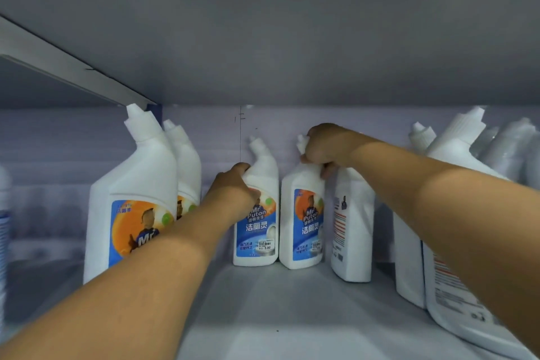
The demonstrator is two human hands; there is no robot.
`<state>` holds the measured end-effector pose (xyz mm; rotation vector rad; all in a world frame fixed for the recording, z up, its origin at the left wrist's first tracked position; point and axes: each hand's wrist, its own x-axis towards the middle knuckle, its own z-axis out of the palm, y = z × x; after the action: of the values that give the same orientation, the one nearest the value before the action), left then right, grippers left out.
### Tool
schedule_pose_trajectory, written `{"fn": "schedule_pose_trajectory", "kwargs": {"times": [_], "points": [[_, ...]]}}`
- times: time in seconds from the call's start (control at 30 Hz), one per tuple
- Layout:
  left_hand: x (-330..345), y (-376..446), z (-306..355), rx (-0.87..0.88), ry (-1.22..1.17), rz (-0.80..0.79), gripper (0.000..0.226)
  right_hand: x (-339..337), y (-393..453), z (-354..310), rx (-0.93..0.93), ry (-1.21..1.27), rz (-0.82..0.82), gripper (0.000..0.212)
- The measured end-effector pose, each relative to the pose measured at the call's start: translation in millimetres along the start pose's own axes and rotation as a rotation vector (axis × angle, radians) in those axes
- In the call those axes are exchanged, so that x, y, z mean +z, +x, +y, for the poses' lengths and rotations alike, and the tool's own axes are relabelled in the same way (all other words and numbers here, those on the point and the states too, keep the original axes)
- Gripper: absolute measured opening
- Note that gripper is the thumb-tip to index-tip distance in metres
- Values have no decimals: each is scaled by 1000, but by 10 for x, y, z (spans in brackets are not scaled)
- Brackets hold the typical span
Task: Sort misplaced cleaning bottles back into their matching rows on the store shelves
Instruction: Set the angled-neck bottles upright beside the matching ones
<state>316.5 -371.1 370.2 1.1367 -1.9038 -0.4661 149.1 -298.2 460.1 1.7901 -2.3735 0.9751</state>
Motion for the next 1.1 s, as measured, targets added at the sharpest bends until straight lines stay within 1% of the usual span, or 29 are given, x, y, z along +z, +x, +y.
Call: {"fn": "schedule_pose_trajectory", "kwargs": {"times": [0.07,0.1,0.2,0.3,0.4,0.53,0.67,0.77,0.93,1.0,1.1], "points": [[5,-3,6,-10,4,2,55,44,5,-23,-47,-41,73,29],[7,-4,8,-14,6,2,56,75,1,-43,-48,-94,92,31],[16,12,7,-17,-6,6,55,153,3,-140,-1,-245,54,45],[20,43,-4,-24,8,18,56,173,70,-159,-8,-312,54,48],[22,60,-12,-40,-13,11,62,189,103,-116,-12,-334,77,49],[10,60,-6,-52,-22,-8,63,184,93,-118,-20,-343,70,51],[1,85,-18,-69,-20,-30,61,216,110,-138,1,-391,86,44],[-24,99,-10,-74,-11,-41,62,209,93,-116,4,-355,78,50],[-20,106,-27,-91,-82,-36,62,202,51,-126,-42,-357,102,40],[-7,81,3,-91,-65,-31,59,235,42,-107,-53,-384,129,36],[-20,-38,136,-92,-18,-13,56,240,-72,-86,-65,-369,198,46]]}}
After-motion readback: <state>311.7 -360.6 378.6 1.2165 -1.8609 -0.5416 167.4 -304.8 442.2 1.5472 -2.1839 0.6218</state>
